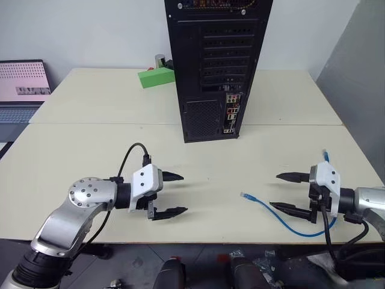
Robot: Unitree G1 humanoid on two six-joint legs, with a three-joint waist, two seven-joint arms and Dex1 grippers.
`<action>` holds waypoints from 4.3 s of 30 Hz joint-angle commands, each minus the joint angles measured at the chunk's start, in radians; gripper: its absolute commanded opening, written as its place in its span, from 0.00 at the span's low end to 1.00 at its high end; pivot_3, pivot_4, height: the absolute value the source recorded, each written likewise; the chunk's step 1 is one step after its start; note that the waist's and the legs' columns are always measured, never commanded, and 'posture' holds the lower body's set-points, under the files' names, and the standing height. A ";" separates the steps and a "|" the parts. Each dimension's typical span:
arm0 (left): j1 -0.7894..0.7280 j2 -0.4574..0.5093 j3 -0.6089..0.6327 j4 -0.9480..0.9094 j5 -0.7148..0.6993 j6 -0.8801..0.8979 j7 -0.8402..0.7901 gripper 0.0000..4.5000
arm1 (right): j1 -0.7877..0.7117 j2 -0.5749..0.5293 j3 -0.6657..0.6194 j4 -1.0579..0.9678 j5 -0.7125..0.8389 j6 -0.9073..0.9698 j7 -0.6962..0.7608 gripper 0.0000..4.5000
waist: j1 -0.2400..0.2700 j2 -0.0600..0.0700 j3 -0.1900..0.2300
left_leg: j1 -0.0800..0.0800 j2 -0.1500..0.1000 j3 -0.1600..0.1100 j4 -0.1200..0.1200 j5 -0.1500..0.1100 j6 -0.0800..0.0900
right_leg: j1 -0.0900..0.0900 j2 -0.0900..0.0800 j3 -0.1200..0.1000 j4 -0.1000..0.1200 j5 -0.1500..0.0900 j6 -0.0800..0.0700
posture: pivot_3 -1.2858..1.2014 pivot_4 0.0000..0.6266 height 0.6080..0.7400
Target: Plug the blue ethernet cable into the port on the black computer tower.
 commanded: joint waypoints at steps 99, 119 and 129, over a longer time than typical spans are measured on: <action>-0.238 -0.271 -0.220 0.330 0.165 -0.301 -0.142 0.06 | -0.344 0.117 0.303 -0.059 -0.134 0.138 0.066 0.61 | 0.001 -0.002 -0.001 | -0.001 0.000 -0.002 0.001 0.000 0.000 | 0.000 0.000 -0.002 0.000 0.001 -0.002 | 0.52 0.24 1.00; -0.348 -0.312 -0.168 0.820 0.521 -1.526 0.195 0.06 | -0.364 0.361 0.190 -0.099 0.263 0.609 -0.258 0.87 | 0.001 -0.002 -0.001 | -0.001 0.000 -0.002 0.001 0.000 0.000 | 0.000 0.000 -0.002 0.001 0.002 -0.003 | 0.52 0.24 1.00; -0.390 -0.303 -0.173 0.879 0.624 -1.604 0.339 0.06 | -0.400 0.417 0.201 -0.077 0.293 0.633 -0.287 0.87 | 0.001 -0.002 -0.001 | -0.001 0.000 -0.002 0.001 0.000 0.000 | 0.000 0.000 -0.002 0.001 0.002 -0.002 | 0.52 0.24 1.00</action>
